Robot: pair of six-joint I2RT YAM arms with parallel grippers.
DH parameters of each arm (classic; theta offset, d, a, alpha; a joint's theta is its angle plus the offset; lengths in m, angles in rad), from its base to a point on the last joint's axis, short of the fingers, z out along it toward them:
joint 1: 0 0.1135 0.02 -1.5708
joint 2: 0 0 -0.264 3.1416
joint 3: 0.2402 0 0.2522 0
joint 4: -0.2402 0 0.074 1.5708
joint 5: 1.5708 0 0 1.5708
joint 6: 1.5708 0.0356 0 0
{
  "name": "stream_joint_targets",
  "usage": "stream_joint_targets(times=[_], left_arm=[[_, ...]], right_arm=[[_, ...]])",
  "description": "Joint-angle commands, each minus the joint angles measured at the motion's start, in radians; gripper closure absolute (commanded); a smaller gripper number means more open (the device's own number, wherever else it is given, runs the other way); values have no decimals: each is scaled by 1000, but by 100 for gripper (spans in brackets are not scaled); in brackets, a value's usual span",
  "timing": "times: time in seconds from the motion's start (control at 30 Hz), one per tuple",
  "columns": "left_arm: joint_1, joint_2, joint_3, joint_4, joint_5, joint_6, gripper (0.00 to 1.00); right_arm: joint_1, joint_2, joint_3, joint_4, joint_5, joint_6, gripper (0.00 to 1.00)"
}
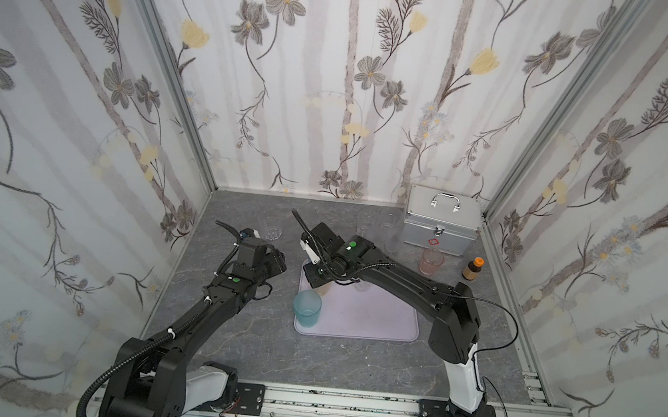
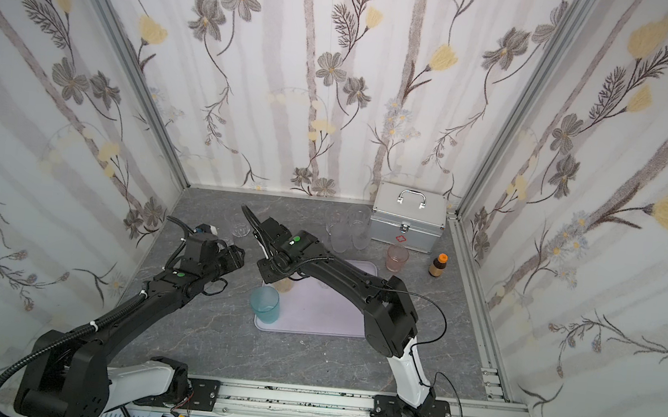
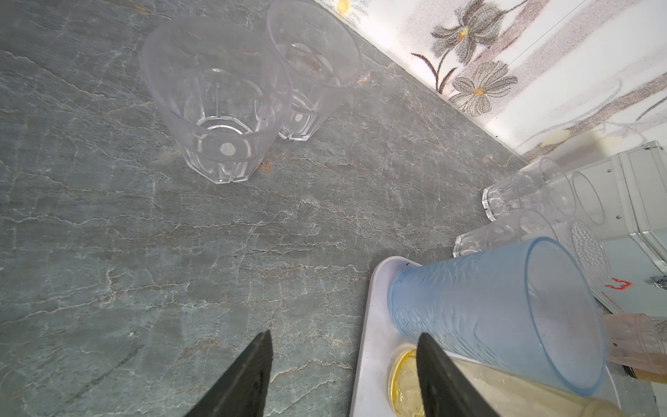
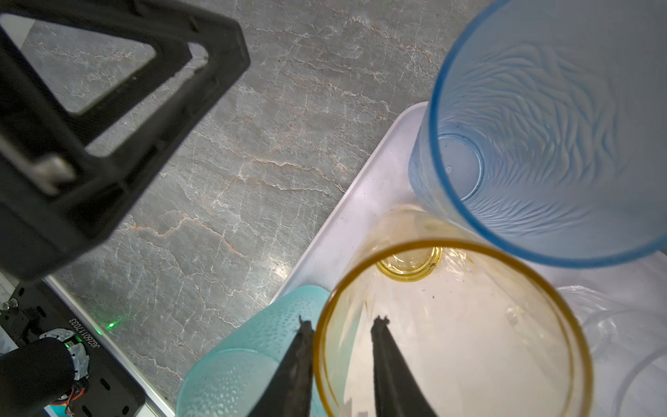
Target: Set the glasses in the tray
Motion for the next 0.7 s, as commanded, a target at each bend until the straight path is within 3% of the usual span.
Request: stream_joint_targets(times=[0.0, 0.3, 0.47, 0.67], left_arm=[[2, 4, 4, 36, 6, -5, 34], [2, -3, 6, 36, 5, -4, 34], [1, 4, 12, 38, 4, -13, 34], [-4, 25, 26, 41, 12, -10, 34]], right_arm=[[1, -3, 18, 11, -16, 5, 65], [-32, -132, -13, 35, 23, 100, 56], [-106, -274, -227, 137, 54, 193, 54], [-132, -317, -417, 218, 93, 210, 55]])
